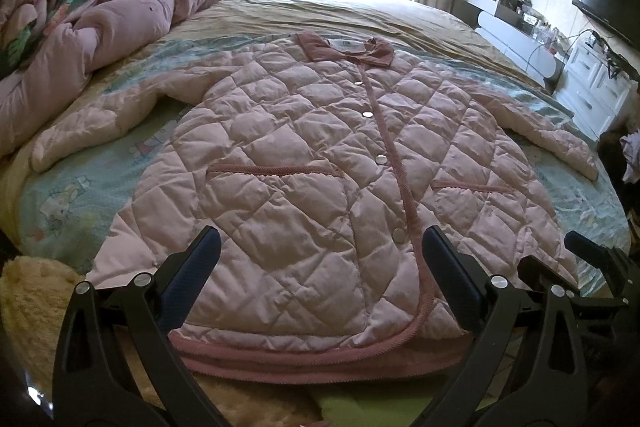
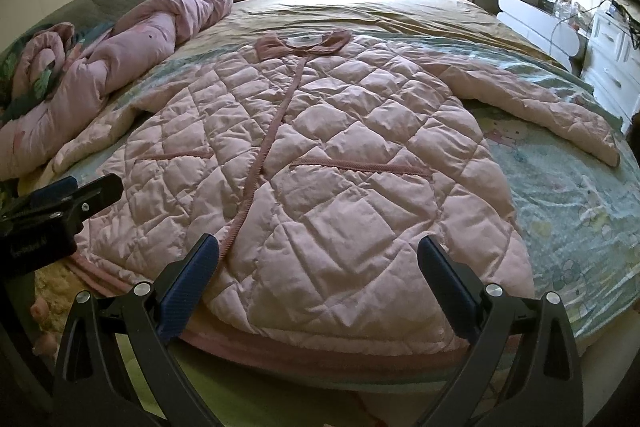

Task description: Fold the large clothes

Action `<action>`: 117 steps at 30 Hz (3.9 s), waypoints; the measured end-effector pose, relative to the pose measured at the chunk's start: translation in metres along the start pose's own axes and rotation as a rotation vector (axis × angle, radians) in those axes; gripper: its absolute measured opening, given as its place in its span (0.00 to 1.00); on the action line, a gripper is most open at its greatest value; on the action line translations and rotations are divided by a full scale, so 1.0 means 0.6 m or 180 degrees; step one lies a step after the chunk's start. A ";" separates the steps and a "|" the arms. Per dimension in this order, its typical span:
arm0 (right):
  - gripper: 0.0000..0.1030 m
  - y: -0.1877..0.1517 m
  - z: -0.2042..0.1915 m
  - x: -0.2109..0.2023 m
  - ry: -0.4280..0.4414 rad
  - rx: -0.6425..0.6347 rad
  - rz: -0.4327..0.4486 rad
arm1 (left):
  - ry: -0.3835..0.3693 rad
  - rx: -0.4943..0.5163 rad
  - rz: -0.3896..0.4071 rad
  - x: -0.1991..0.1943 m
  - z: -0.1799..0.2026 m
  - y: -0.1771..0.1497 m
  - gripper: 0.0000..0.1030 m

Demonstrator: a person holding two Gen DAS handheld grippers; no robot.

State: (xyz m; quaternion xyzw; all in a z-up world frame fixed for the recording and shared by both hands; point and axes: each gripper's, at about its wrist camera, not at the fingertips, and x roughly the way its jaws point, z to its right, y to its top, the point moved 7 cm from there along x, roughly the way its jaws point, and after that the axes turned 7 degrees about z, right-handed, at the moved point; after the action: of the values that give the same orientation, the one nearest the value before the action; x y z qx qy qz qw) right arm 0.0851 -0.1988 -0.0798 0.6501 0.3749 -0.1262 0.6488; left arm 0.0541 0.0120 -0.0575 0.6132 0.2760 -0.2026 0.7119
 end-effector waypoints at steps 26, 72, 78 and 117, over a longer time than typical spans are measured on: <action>0.96 0.154 0.028 0.083 0.0095 0.0018 0.0197 | 0.0301 -0.0141 0.0103 0.046 -0.044 0.145 0.92; 0.96 0.247 0.501 0.265 -0.1260 0.1976 0.0208 | 0.0181 0.0156 -0.0344 0.396 0.068 0.331 0.92; 0.96 0.173 0.613 0.264 -0.1505 0.2717 0.0116 | 0.0312 0.0071 -0.0460 0.446 0.034 0.309 0.92; 0.14 0.472 0.577 0.153 -0.1002 0.1769 0.1704 | 0.0460 -0.0236 -0.0194 0.399 -0.109 0.391 0.92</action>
State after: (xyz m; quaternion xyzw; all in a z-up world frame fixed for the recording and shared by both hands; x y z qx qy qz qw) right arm 0.4440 -0.4590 0.0287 0.8477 0.0405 -0.1473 0.5080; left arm 0.3750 0.1272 -0.0384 0.5908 0.3525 -0.1690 0.7058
